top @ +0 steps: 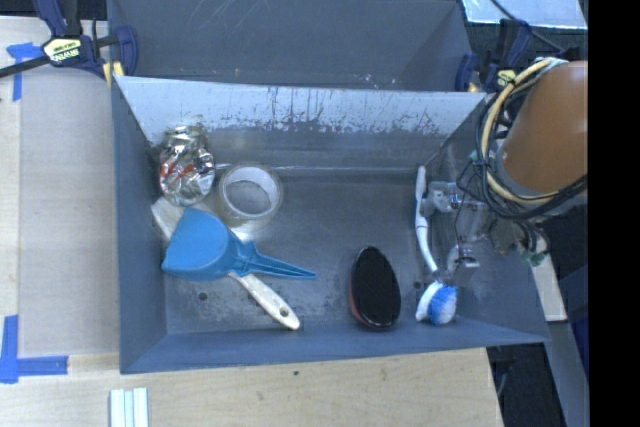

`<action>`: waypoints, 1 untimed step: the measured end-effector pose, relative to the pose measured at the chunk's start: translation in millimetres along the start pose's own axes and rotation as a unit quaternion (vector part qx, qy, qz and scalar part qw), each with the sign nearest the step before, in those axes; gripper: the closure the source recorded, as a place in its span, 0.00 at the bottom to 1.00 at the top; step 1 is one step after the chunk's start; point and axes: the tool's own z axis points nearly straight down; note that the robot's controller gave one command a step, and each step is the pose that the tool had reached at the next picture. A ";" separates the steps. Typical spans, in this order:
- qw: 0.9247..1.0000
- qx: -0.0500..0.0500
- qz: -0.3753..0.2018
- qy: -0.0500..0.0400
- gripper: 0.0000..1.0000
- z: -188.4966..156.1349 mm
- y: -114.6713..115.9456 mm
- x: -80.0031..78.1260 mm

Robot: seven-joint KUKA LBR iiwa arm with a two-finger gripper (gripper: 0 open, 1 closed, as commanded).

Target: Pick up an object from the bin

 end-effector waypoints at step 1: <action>1.000 0.002 0.005 -0.005 0.00 17.4 6.4 -4.1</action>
Offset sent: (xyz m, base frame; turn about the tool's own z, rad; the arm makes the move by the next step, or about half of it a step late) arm 0.0294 0.0563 -0.0673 -0.0905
